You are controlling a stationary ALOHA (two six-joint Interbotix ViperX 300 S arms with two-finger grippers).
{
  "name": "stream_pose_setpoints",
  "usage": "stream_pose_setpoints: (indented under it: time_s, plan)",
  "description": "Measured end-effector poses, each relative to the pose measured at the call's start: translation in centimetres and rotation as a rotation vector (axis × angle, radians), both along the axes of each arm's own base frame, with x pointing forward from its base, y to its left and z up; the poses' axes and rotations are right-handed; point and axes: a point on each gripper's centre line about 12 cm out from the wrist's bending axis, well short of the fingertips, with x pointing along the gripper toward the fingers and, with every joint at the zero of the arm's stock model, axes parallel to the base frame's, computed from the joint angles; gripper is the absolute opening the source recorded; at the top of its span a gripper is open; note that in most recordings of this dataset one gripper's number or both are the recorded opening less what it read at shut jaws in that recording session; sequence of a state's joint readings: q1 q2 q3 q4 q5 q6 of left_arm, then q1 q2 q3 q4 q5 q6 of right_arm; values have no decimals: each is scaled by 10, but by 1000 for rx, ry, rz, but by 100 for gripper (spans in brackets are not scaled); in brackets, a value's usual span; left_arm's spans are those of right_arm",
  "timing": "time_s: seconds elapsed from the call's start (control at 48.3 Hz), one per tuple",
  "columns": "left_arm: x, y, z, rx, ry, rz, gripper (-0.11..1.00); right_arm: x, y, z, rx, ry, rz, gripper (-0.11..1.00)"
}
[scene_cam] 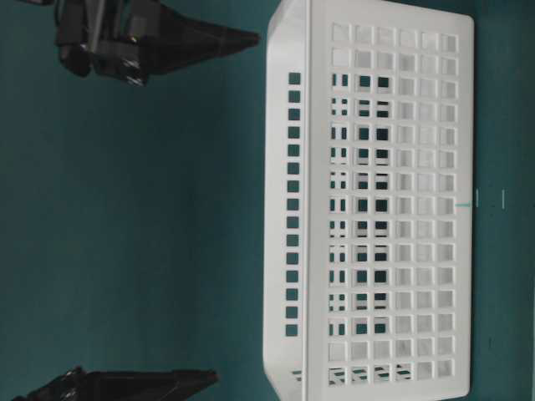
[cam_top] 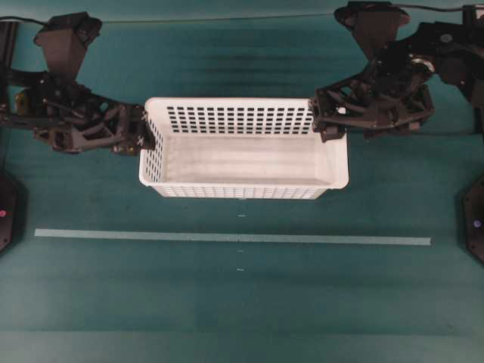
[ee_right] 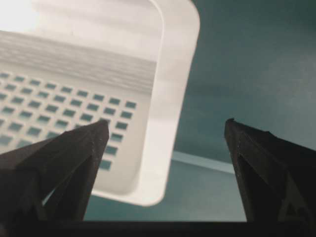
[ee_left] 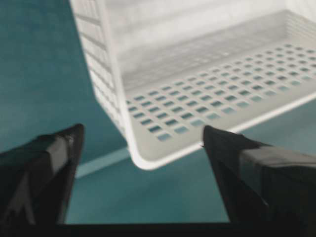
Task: Lift the white basket with both hands.
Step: 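Lower both open grippers over the basket's left and right rims, then close both grippers on the basket's end rims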
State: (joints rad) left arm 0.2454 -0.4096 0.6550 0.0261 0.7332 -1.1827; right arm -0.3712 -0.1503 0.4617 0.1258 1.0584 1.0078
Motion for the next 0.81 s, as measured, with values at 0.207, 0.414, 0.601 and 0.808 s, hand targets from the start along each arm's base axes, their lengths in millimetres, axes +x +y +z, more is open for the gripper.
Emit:
stream_pose_setpoints:
  time_s: [0.207, 0.414, 0.601, 0.808]
  plan:
    - [7, 9, -18, -17, 56, 26, 96, 2, -2, -14, 2, 11, -60, 97]
    - [24, 14, -42, -27, 93, 26, 96, 2, 2, -31, 5, 3, -101, 97]
    - [34, 16, -68, -44, 155, 25, 96, 4, 5, -55, 11, 8, -136, 97]
    - [42, 18, -78, -42, 152, 22, 96, 9, 7, -75, 9, 27, -126, 97]
